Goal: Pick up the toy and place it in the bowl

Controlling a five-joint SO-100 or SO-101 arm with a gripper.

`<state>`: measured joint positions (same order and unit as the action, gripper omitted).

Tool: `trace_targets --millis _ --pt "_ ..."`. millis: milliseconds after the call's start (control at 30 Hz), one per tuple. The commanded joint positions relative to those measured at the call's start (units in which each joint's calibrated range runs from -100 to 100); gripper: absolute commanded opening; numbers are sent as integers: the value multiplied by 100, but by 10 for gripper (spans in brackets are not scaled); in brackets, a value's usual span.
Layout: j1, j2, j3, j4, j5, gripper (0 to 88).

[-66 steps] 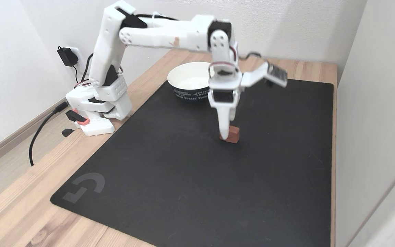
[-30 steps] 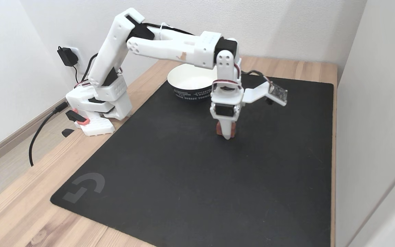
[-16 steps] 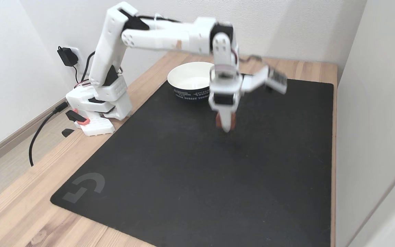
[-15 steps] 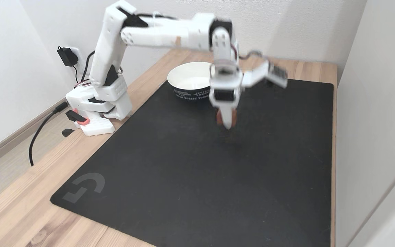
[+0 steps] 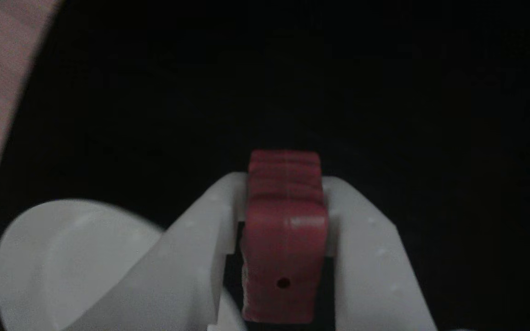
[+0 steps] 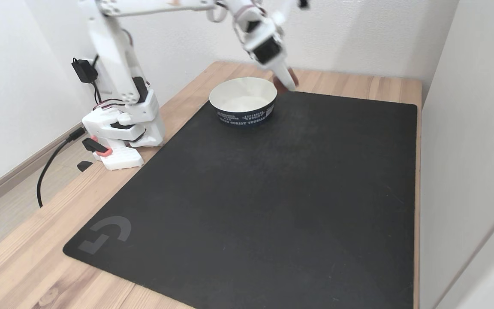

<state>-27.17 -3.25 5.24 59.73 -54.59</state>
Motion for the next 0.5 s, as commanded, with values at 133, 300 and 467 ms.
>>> trace_targets --millis 133,300,467 --pt "-1017 -2105 2013 -757 -10 25" --pt "-1360 -3198 3680 -1316 -15 25" --pt "-1461 -4340 5600 -2002 -15 26"
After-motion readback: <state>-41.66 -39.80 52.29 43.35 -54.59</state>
